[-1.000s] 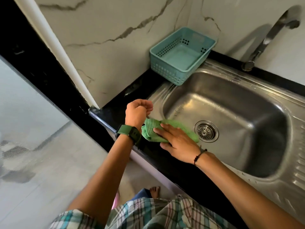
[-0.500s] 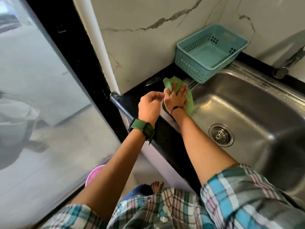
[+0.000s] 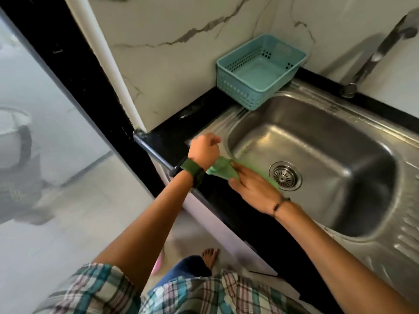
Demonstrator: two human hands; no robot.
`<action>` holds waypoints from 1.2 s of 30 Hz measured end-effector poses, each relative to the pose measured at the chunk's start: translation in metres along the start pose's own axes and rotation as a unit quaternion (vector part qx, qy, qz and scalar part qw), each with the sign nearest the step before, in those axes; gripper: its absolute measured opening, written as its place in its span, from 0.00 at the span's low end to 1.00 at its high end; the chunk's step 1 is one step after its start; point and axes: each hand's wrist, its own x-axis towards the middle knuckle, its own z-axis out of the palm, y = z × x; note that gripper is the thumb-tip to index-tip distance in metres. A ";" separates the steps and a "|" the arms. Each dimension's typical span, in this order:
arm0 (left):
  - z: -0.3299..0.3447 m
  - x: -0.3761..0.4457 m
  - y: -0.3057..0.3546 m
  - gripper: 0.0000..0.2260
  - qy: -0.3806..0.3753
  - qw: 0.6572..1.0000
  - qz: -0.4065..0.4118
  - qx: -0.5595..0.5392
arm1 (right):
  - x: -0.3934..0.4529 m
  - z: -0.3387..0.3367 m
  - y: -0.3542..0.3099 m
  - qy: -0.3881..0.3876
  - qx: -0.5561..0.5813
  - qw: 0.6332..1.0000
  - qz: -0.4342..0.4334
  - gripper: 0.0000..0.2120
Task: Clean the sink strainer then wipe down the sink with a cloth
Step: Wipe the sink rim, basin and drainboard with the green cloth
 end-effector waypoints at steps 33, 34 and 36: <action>0.010 0.009 -0.001 0.28 -0.014 0.940 -0.096 -0.326 | 0.180 -0.001 -0.009 0.185 0.183 0.937 0.232 0.28; 0.009 0.009 -0.001 0.28 -0.014 0.936 -0.099 -0.338 | 0.176 -0.004 -0.007 0.183 0.195 0.939 0.218 0.28; 0.009 0.010 0.000 0.30 -0.021 0.934 -0.101 -0.341 | 0.158 -0.005 -0.004 0.154 0.193 0.957 0.155 0.27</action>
